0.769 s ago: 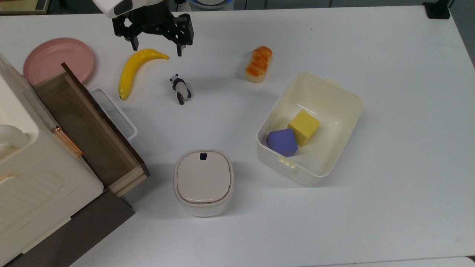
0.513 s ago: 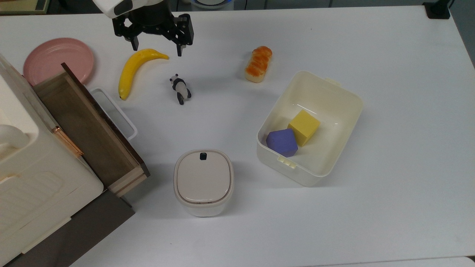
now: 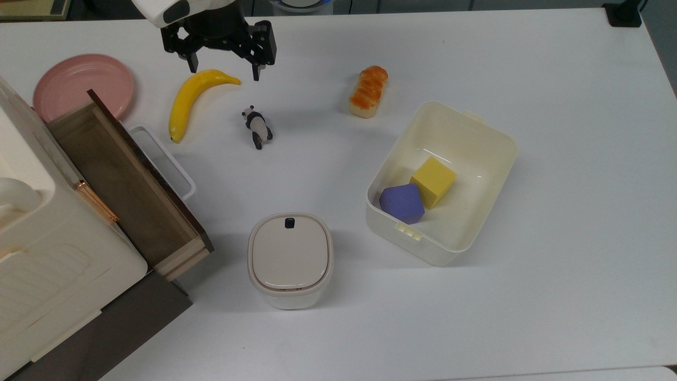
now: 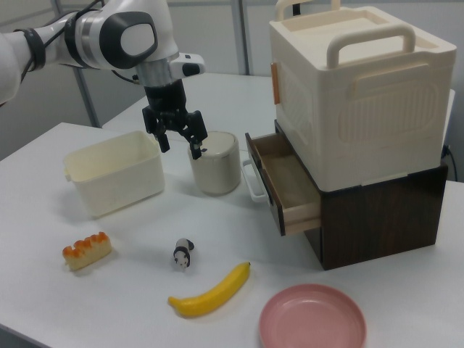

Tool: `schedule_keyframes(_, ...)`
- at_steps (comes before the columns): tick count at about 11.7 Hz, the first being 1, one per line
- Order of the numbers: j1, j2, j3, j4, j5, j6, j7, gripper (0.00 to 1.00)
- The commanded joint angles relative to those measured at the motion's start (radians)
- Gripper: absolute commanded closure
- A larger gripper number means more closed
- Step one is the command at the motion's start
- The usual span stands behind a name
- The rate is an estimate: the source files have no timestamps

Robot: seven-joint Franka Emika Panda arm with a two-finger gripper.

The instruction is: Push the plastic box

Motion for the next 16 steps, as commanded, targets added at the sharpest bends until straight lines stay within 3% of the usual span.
schedule_keyframes(1,0.013,-0.011,-0.004,-0.012,0.018,-0.021,-0.082,0.0)
schedule_keyframes(5,0.074,-0.006,0.004,-0.009,0.024,-0.013,-0.124,0.0)
schedule_keyframes(8,0.168,0.003,0.004,0.02,0.03,-0.013,-0.311,0.0)
schedule_keyframes(10,0.209,0.032,0.004,0.035,0.082,0.005,-0.407,0.0)
schedule_keyframes(13,0.271,0.084,-0.004,0.045,0.095,0.057,-0.654,0.0)
schedule_keyframes(16,0.332,0.153,-0.004,0.052,0.087,0.139,-0.676,0.0)
